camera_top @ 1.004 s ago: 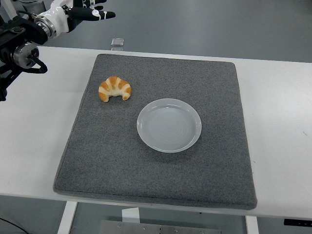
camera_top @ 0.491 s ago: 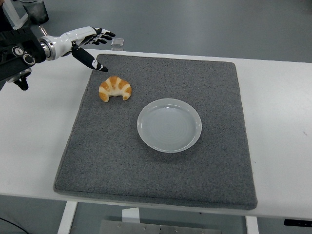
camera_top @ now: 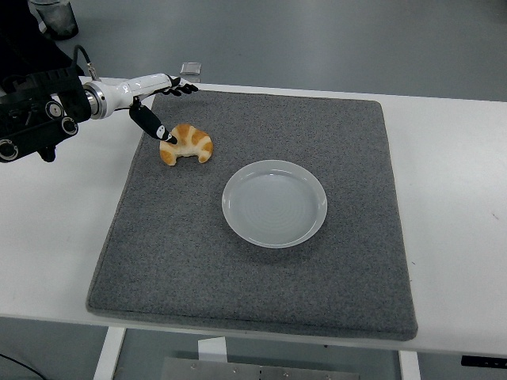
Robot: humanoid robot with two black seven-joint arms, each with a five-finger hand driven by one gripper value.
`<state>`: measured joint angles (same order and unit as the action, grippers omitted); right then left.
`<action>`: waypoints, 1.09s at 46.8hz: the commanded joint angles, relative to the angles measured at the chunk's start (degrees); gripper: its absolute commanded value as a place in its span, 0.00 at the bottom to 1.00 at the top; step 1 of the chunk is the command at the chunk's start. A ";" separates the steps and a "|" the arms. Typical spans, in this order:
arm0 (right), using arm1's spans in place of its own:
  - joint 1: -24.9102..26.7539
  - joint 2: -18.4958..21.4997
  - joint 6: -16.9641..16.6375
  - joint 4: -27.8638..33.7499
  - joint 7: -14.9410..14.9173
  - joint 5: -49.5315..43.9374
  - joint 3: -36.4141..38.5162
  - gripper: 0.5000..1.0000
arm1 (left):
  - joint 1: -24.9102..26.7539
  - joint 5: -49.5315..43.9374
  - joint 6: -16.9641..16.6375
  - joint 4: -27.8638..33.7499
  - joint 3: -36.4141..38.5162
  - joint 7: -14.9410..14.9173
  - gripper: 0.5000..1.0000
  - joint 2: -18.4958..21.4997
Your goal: Place the bread on the plate
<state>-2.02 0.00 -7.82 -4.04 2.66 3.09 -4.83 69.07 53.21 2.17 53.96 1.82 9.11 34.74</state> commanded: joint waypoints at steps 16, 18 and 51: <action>0.00 0.00 0.00 0.00 -0.02 -0.01 0.00 0.90 | -2.10 -0.21 -2.52 -0.61 0.47 -2.08 0.95 -2.66; 0.00 0.00 0.00 0.00 -0.02 -0.01 0.00 0.90 | -2.10 -0.21 -2.61 -0.61 0.47 -2.43 0.95 -2.75; 0.00 0.00 0.00 0.00 0.06 -0.01 0.00 0.90 | -4.03 -0.39 -3.49 -4.66 0.47 -3.57 0.86 -6.61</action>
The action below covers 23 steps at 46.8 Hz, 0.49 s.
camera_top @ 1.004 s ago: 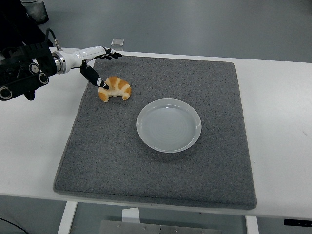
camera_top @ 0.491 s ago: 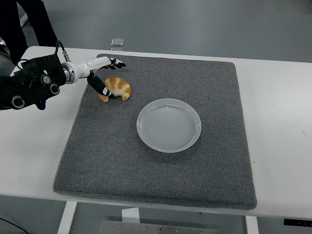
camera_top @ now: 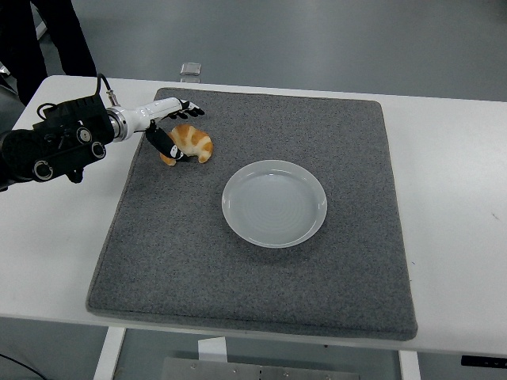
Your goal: Place the bread on the plate
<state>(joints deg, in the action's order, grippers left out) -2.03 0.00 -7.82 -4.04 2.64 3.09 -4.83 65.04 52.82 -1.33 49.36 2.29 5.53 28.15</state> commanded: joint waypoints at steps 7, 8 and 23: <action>0.00 0.00 0.00 0.00 -0.01 -0.01 0.00 0.90 | -0.01 0.09 0.01 -0.05 0.08 -0.08 0.81 -0.20; 0.00 0.00 0.00 0.00 0.08 -0.01 0.00 0.90 | -0.01 0.09 0.01 -0.05 0.08 -0.08 0.80 -0.20; 0.00 0.00 0.00 0.00 -0.01 -0.01 0.00 0.90 | -0.01 0.26 -1.31 -0.05 3.07 0.01 0.64 -0.64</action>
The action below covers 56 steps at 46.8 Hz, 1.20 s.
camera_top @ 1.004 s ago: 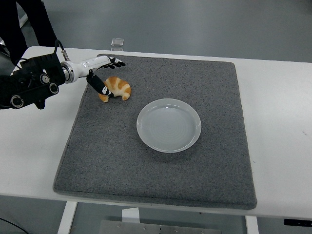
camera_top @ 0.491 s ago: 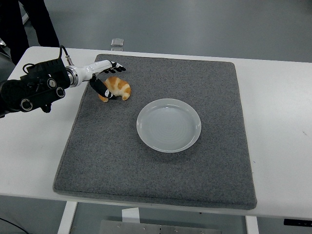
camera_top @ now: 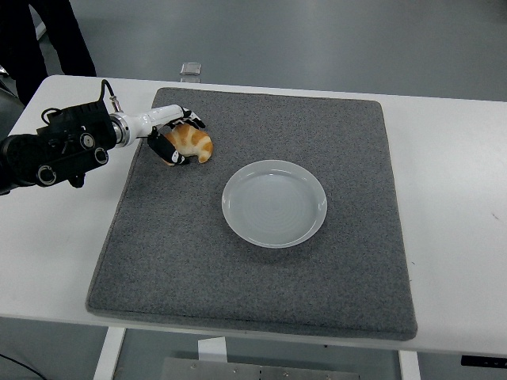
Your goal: Place the bread on the plate
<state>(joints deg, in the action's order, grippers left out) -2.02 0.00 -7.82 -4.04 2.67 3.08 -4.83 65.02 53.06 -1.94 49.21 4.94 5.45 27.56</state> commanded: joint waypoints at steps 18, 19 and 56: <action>0.00 0.00 0.00 0.00 -0.04 -0.01 0.00 0.90 | 0.01 0.02 -0.78 0.18 0.42 0.00 0.00 -0.76; 0.00 0.00 0.00 0.00 -0.04 -0.01 0.00 0.90 | 0.01 0.02 -0.78 0.10 0.42 0.00 0.00 -0.76; 0.00 0.00 0.00 0.00 0.05 -0.01 0.00 0.90 | 3.00 -1.12 -2.10 1.85 -0.46 0.44 0.00 -0.32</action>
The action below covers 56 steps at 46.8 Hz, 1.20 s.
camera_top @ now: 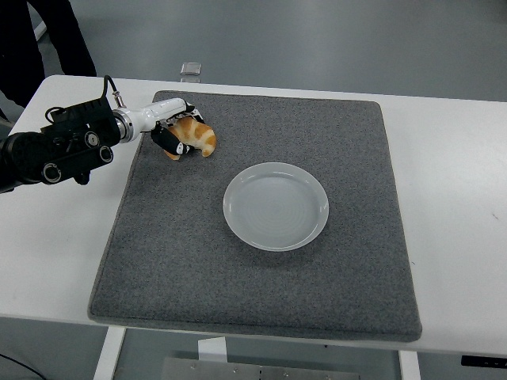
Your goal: Place the bread on the plate
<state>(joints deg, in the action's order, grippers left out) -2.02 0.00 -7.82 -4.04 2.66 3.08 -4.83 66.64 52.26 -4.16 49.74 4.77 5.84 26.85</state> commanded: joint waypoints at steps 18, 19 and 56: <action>0.00 0.00 0.00 0.00 -0.02 -0.01 0.00 0.90 | 10.52 -1.72 2.05 4.57 -2.04 -0.04 0.00 4.53; 0.00 0.00 0.00 0.00 -0.02 -0.01 0.00 0.90 | 10.96 -1.72 2.23 4.75 -2.22 0.05 0.00 4.70; 0.00 0.00 0.00 0.00 -0.02 0.08 0.00 0.90 | 25.90 -0.75 11.81 12.31 -4.06 2.60 0.00 2.69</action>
<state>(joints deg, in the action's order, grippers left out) -2.03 0.00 -7.82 -4.04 2.66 3.08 -4.83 92.25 51.39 6.81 62.05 0.69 7.88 31.36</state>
